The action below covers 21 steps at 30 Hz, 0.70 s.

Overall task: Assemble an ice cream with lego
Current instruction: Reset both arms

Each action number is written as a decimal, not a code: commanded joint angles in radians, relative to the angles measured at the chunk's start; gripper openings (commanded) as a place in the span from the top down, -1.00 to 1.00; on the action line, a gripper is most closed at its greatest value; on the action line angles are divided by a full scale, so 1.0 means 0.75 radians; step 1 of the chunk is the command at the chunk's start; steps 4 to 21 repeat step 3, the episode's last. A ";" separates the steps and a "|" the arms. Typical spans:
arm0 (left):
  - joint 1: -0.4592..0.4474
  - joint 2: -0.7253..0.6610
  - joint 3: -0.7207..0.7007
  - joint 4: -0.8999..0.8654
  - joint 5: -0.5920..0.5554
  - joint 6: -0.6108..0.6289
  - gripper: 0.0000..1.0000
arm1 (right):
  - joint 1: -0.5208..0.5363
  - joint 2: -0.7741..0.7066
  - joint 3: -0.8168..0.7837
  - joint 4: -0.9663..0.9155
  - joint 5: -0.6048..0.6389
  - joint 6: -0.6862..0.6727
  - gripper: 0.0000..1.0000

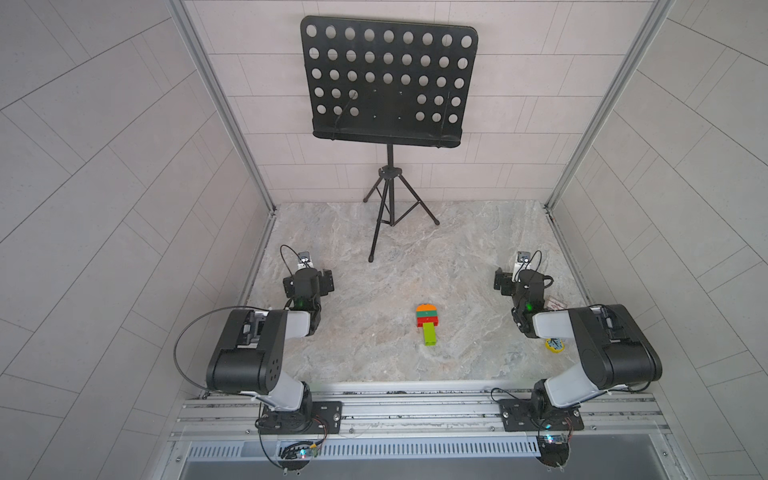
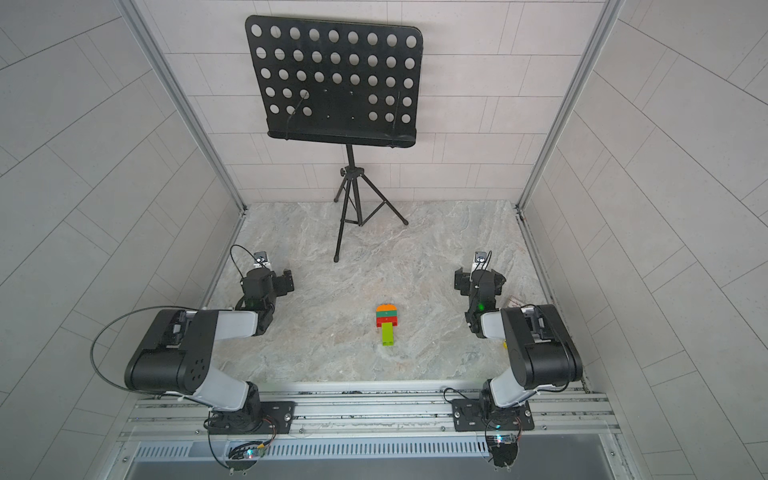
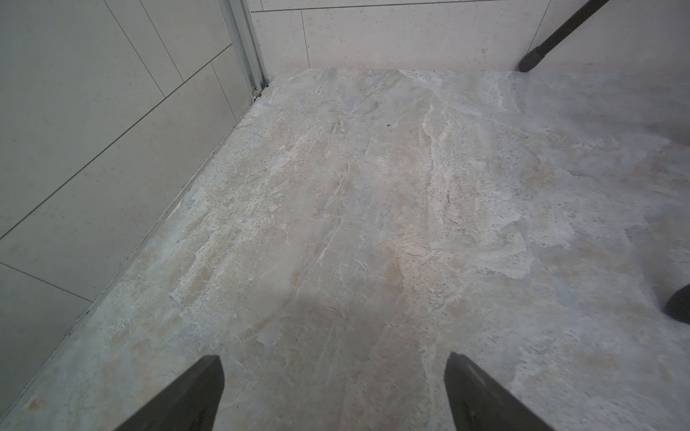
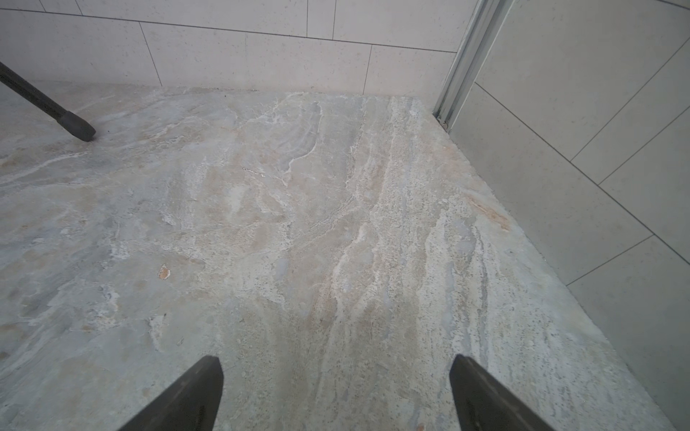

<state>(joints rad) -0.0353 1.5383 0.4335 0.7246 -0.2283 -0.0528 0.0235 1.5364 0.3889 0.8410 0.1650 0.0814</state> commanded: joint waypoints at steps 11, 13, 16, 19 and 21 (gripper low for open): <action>-0.004 0.000 0.019 0.011 -0.003 0.009 -1.00 | -0.001 0.001 0.011 -0.009 0.003 -0.005 -0.99; -0.004 0.000 0.019 0.011 -0.003 0.009 -1.00 | -0.001 0.001 0.011 -0.009 0.003 -0.005 -0.99; -0.004 0.000 0.019 0.011 -0.003 0.009 -1.00 | -0.001 0.001 0.011 -0.009 0.003 -0.005 -0.99; -0.004 0.000 0.019 0.011 -0.003 0.009 -1.00 | -0.001 0.001 0.011 -0.009 0.003 -0.005 -0.99; -0.004 0.000 0.019 0.011 -0.003 0.009 -1.00 | -0.001 0.001 0.011 -0.009 0.003 -0.005 -0.99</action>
